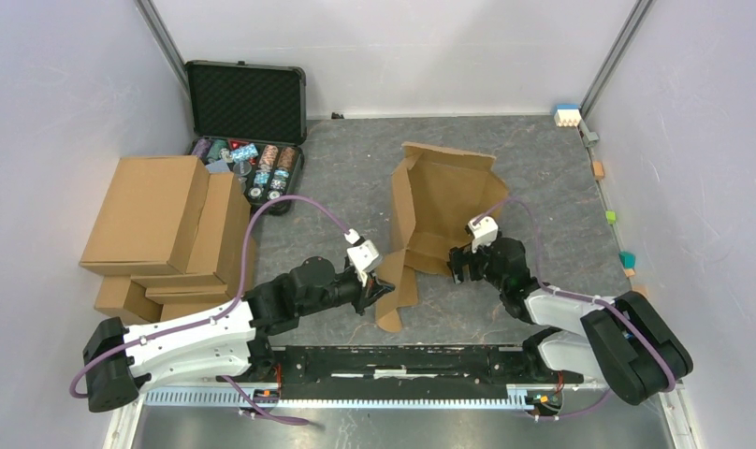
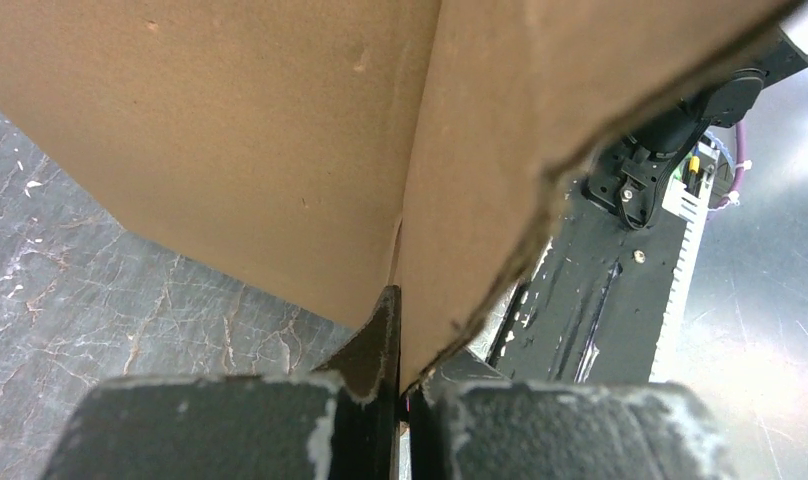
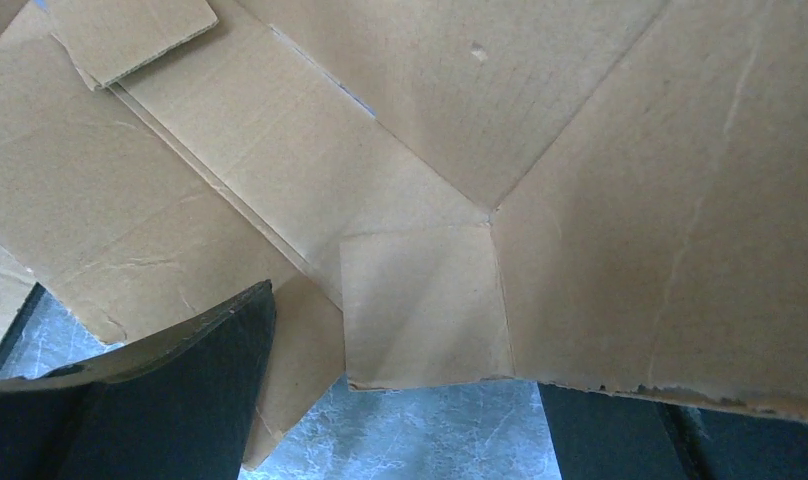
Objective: Fold the paper box
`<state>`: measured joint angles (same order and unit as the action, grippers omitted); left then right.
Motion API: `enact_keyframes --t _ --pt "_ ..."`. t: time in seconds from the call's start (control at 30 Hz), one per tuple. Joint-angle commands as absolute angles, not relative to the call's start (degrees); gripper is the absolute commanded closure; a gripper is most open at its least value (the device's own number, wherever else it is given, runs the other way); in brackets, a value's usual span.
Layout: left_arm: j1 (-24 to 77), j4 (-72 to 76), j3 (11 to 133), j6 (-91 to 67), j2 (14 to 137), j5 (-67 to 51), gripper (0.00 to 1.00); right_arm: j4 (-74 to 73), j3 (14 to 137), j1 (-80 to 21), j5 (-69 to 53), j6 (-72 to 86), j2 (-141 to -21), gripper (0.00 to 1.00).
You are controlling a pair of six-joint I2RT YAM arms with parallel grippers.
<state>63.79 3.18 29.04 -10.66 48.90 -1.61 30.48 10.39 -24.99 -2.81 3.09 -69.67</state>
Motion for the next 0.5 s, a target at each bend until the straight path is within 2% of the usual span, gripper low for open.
enact_keyframes --t 0.0,0.13,0.47 --pt "64.10 4.33 28.03 -14.33 49.20 -3.30 0.98 26.66 12.29 -28.82 3.39 0.73 -70.64 0.02" --pt "64.08 3.87 27.84 -14.32 48.63 -2.80 0.98 25.71 13.34 -30.33 4.94 0.51 -71.39 0.02" --pt "64.09 2.78 29.20 -14.15 48.74 -3.33 0.98 33.02 10.96 -31.03 0.24 9.92 -67.52 0.15"
